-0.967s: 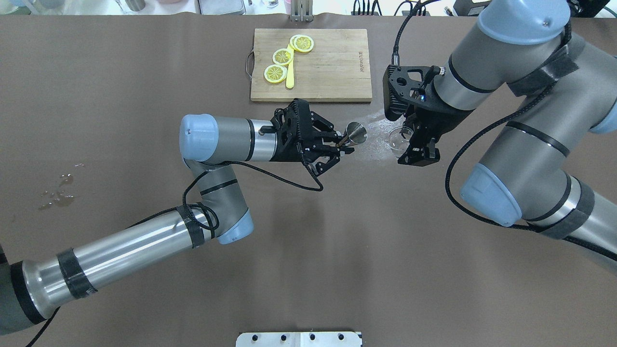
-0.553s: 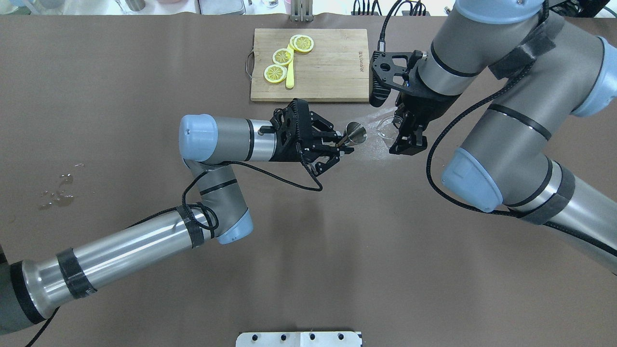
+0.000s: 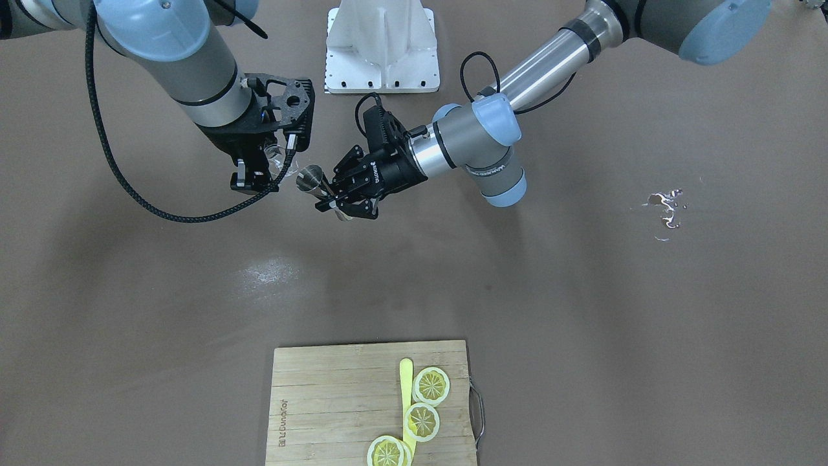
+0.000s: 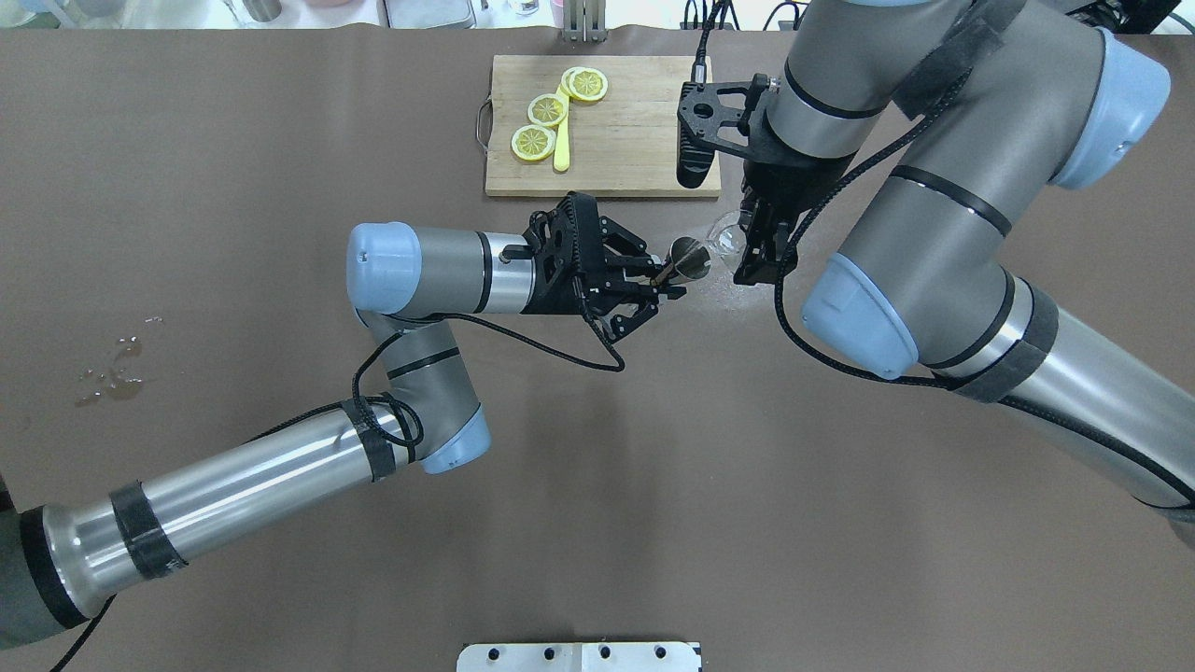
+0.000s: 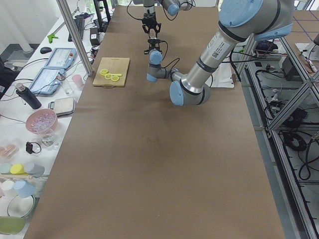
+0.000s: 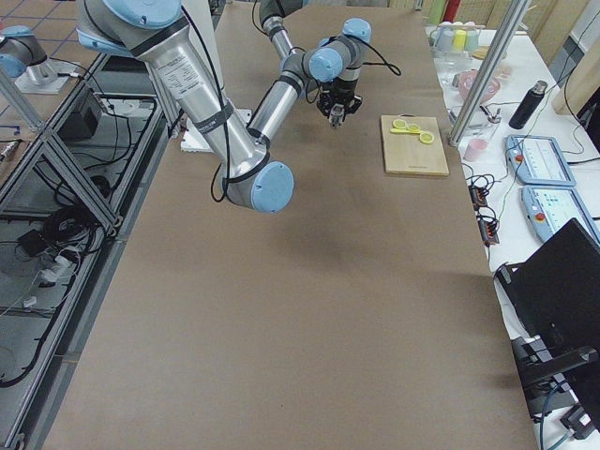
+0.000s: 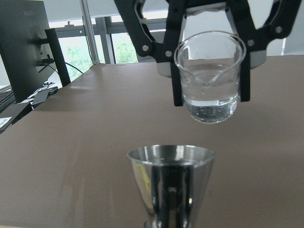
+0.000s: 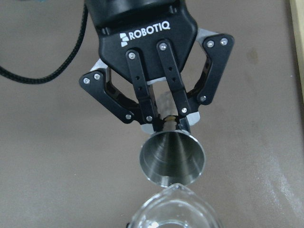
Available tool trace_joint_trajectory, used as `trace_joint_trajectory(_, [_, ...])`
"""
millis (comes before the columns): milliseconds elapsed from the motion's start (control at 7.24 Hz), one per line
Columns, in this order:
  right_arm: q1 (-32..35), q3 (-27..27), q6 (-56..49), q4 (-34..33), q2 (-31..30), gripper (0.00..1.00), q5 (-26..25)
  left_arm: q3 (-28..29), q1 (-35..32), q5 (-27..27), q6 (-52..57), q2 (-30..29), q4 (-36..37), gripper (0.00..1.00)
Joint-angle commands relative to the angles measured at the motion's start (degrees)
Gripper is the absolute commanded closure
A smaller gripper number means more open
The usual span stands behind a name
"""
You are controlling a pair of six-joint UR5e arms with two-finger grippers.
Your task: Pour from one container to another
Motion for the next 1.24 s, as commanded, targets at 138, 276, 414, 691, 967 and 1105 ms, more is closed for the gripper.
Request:
trace_joint_trajectory(138, [-0.02, -1.37, -3.77, -5.67, 2.0, 1.0, -0.57, 0.0, 0.02, 0.09, 0.0, 0.09, -0.01, 1.0])
trace_joint_trajectory(276, [-0.11, -3.38, -5.42, -7.34, 4.18, 1.0, -0.92, 0.0, 0.02, 0.0, 0.0, 0.09, -0.01, 1.0])
trace_joint_trajectory(414, [-0.11, -4.96, -6.39, -9.88, 6.47, 1.0, -1.19, 0.09, 0.02, 0.08, -0.09, 0.18, -0.36, 1.0])
trace_joint_trajectory(691, [-0.72, -4.98, -7.45, -11.65, 7.01, 1.0, -1.8, 0.0, 0.02, 0.09, 0.0, 0.18, -0.63, 1.0])
trace_joint_trajectory(967, [-1.52, -6.11, -11.48, -16.21, 8.94, 1.0, -3.03, 0.0, 0.11, 0.09, 0.0, 0.18, -0.72, 1.0])
trace_joint_trajectory(1105, [-1.69, -6.38, -12.02, -16.84, 9.04, 1.0, -3.21, 0.09, 0.11, 0.09, -0.09, 0.18, -0.98, 1.0])
